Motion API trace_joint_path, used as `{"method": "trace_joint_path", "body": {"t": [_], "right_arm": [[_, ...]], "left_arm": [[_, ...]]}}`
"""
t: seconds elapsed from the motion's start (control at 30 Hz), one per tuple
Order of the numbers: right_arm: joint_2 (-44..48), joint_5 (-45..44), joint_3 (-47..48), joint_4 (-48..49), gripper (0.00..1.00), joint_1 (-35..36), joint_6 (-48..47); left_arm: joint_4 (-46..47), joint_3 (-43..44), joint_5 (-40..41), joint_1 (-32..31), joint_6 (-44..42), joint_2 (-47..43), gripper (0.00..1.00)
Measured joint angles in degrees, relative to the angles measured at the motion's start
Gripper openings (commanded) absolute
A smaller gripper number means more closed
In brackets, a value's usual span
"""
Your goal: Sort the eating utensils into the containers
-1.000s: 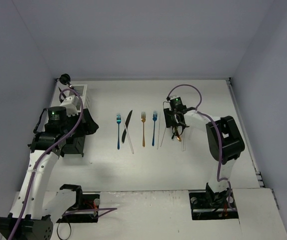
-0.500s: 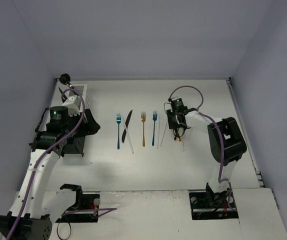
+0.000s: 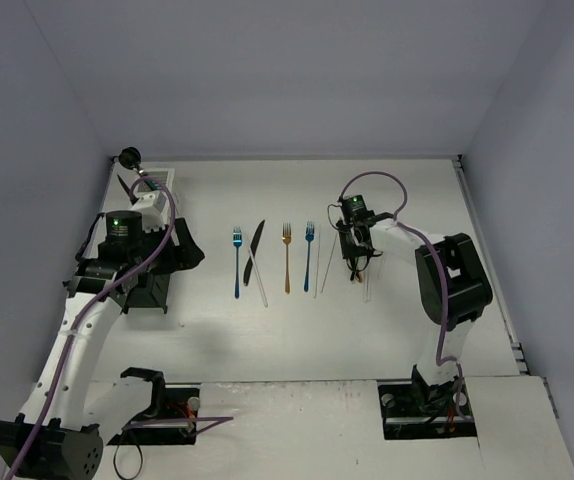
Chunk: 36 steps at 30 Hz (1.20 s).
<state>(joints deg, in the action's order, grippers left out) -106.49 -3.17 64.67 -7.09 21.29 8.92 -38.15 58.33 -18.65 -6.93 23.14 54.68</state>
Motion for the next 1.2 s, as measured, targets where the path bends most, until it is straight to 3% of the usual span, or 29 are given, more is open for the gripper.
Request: {"method": "trace_joint_path", "body": {"t": [0.23,0.53,1.2], "right_arm": [[-2.2,0.6,3.0,-1.0,0.31,-0.7,-0.5],[-3.5,3.1,4.5,-0.6,0.24,-1.9,-0.9],[-3.3,4.0,4.1,-0.4,0.25,-2.2,-0.9]], "left_arm": [[0.0,0.0,0.0,-0.5,0.1,0.1,0.72],[0.0,0.1,0.0,-0.8,0.1,0.2,0.72],[0.0,0.8,0.1,-3.2,1.2,1.9,0.72]]}}
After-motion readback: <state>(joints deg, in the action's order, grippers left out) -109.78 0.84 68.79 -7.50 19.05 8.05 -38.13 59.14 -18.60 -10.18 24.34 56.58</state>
